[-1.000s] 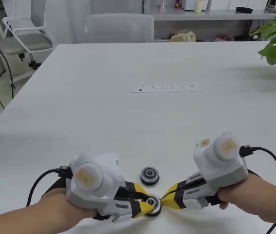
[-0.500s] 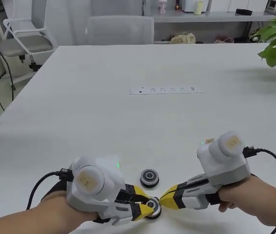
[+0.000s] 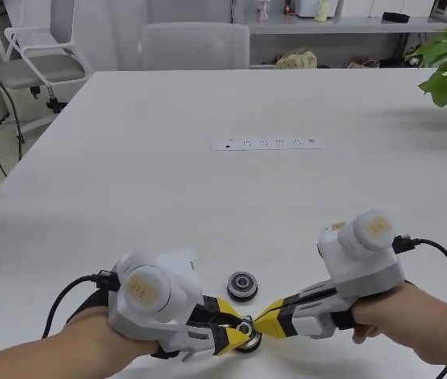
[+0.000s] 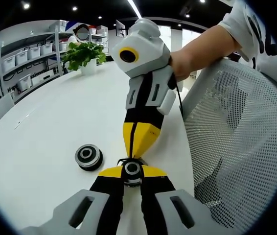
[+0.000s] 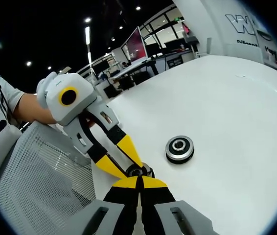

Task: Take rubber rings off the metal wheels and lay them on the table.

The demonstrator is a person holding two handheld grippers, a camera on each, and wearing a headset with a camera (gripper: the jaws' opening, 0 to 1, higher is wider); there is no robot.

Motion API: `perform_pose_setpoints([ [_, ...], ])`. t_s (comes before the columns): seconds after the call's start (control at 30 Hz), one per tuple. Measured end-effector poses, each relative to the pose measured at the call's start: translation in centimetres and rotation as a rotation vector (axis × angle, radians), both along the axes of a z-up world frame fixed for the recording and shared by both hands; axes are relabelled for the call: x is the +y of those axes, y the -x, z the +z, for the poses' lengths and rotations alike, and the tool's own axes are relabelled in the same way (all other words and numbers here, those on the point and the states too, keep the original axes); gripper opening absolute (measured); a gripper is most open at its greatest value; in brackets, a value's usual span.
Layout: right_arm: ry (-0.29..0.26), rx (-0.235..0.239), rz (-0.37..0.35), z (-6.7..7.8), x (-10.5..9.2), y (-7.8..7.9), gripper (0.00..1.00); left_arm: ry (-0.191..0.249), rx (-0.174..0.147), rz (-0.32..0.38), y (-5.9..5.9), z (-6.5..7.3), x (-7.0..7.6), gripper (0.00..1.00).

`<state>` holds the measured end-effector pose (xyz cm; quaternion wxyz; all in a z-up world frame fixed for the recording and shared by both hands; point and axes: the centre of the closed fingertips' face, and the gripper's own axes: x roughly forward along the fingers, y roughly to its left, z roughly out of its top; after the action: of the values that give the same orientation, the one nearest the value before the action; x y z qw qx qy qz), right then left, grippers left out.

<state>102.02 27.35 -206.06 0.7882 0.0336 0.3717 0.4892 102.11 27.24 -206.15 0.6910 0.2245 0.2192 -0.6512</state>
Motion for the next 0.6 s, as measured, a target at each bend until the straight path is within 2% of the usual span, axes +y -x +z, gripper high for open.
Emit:
perform_pose_setpoints([
  [0.07,-0.004,-0.003,0.005,0.0,0.3,0.1,0.00,0.001,-0.002,-0.002,0.0,0.0,0.0,0.07],
  [0.13,-0.040,0.004,0.025,0.5,1.0,0.4,0.00,0.002,-0.003,-0.001,0.0,0.0,0.0,0.07],
  [0.17,-0.118,0.002,0.047,1.8,2.3,0.8,0.00,0.004,-0.003,0.001,0.0,0.0,0.0,0.07],
  [0.2,-0.057,-0.017,0.052,1.3,1.7,0.7,0.00,0.004,-0.004,-0.001,0.0,0.0,0.0,0.07],
  [0.27,-0.006,-0.084,0.076,1.0,1.7,0.3,0.00,0.007,-0.002,0.000,0.1,0.1,0.2,0.07],
  [0.37,-0.014,-0.067,0.062,0.6,1.5,0.5,0.00,0.008,-0.002,0.000,0.1,0.1,0.2,0.07],
  [0.6,-0.015,-0.064,0.027,0.6,0.6,-0.2,0.00,0.008,-0.008,-0.007,0.1,0.1,0.2,0.07],
])
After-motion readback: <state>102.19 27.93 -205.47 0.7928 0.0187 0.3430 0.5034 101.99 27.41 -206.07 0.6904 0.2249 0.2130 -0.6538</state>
